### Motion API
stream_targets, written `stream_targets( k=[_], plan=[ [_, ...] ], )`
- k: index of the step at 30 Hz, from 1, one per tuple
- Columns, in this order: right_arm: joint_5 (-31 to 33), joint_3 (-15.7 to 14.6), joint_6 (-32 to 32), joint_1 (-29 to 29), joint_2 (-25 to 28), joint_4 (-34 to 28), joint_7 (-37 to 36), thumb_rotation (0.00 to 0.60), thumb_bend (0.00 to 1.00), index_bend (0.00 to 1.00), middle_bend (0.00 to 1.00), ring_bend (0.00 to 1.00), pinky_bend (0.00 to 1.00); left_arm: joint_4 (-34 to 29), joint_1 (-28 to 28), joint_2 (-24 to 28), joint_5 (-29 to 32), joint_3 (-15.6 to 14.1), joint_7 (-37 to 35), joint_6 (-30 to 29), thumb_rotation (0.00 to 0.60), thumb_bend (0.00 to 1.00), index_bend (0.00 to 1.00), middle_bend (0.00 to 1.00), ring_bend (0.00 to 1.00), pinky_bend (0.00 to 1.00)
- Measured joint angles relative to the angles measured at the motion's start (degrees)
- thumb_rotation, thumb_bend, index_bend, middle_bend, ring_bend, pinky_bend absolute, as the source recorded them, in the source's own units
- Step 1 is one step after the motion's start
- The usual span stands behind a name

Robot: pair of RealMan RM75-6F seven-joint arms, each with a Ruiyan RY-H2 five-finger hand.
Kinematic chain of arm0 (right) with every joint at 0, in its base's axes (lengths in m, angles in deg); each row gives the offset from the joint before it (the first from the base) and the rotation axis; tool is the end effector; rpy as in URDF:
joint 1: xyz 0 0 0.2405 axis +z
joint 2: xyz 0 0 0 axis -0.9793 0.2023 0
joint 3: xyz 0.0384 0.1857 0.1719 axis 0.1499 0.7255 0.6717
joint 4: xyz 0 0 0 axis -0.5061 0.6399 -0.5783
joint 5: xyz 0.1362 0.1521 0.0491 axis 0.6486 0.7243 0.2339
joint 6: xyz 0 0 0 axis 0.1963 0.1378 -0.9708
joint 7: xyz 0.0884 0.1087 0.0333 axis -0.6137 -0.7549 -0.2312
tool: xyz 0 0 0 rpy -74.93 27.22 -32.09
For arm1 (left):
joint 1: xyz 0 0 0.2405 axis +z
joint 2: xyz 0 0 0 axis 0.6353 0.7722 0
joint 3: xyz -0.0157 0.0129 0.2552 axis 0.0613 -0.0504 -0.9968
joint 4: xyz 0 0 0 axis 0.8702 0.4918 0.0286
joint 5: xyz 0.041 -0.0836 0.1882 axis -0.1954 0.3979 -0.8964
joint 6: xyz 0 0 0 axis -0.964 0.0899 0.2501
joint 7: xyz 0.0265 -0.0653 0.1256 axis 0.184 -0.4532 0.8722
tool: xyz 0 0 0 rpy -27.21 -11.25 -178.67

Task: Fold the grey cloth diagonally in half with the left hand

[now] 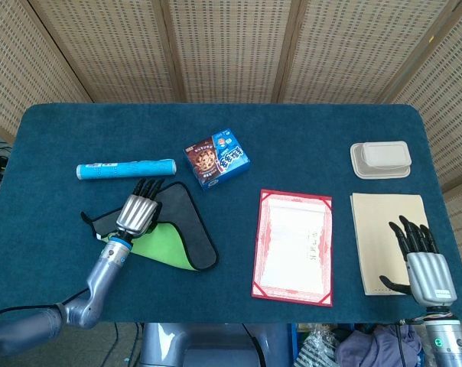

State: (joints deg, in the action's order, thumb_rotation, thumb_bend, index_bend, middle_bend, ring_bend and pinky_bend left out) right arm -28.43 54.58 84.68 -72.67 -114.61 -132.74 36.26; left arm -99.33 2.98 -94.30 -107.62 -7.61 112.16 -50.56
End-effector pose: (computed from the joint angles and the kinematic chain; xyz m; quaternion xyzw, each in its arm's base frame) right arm -0.3024 -0.1857 0.1360 0.6046 -0.4000 0.3767 0.5767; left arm -0.1908 0.3487 -0.0455 -0.7533 -0.3084 -0.3047 0.4946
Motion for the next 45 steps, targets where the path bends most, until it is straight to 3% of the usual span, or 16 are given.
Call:
stream_targets(
  k=[24, 45],
  plan=[
    [0.71, -0.14, -1.42, 0.67, -0.78, 0.88, 0.24, 0.6, 0.0, 0.0, 0.0, 0.0, 0.0, 8.86, -7.99, -4.48, 2.18, 2.28, -1.48, 1.51, 0.6, 0.39, 0.67, 0.0, 0.0, 0.0],
    [0.85, -0.31, -1.88, 0.9, -0.94, 0.99, -0.03, 0.6, 0.0, 0.0, 0.0, 0.0, 0.0, 17.56, -12.64, -10.04, 8.08, 4.4, -0.53, 4.2, 0.6, 0.39, 0.67, 0.0, 0.0, 0.0]
  ],
)
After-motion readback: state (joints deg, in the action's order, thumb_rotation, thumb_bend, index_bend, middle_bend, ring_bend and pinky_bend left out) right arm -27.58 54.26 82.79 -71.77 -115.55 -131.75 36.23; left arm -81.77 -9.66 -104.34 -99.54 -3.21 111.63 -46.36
